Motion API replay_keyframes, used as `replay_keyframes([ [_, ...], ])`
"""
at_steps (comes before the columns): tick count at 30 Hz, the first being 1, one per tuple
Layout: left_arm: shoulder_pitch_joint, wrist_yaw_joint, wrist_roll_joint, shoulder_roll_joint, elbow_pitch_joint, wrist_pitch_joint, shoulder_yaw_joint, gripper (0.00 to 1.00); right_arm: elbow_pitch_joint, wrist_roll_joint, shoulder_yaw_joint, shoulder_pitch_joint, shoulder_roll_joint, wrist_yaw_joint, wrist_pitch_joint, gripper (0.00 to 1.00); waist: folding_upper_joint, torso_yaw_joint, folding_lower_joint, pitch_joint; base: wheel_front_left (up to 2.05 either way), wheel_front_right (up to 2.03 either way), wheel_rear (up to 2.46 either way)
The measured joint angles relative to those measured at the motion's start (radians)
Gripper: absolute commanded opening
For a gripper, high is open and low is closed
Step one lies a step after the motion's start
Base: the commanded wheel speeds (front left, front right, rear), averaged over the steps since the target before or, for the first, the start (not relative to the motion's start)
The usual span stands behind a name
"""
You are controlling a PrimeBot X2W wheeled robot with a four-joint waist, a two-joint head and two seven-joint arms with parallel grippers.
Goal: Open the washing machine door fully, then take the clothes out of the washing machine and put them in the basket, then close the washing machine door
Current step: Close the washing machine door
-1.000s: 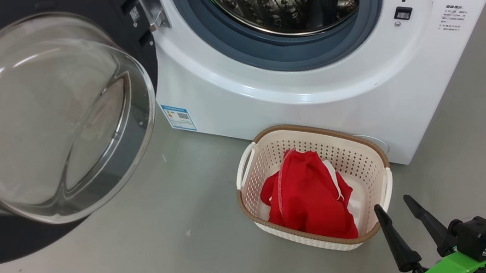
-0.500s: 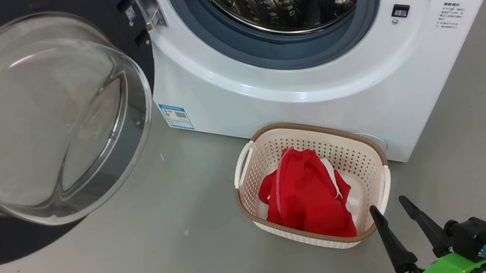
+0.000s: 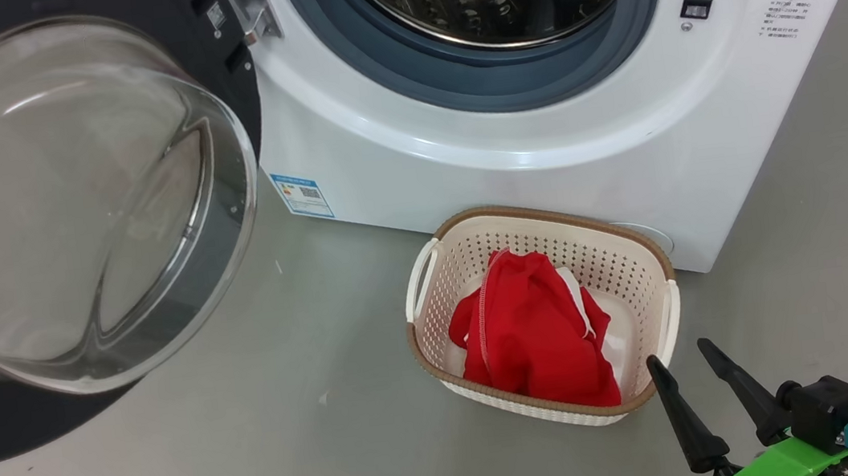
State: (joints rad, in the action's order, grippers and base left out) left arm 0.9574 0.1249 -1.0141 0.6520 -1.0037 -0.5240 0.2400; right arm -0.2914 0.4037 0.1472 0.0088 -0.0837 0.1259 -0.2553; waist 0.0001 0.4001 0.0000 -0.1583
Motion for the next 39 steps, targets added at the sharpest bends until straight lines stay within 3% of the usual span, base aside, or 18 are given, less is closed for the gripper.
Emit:
replay_keyframes([
  [20,-0.184,-0.001,-0.156,0.041,0.313,-0.299,-0.075,0.0,-0.002,0.0,-0.004,-0.005,0.002,0.0,0.0,1.0,0.0,0.011,-0.0001,0.038,0.0,0.0,0.0],
  [39,-0.308,-0.001,-0.339,0.048,0.637,-0.436,-0.191,0.0,0.004,0.0,-0.024,0.003,0.011,0.0,0.0,1.0,0.0,-0.038,-0.0001,0.052,0.0,0.0,0.0],
])
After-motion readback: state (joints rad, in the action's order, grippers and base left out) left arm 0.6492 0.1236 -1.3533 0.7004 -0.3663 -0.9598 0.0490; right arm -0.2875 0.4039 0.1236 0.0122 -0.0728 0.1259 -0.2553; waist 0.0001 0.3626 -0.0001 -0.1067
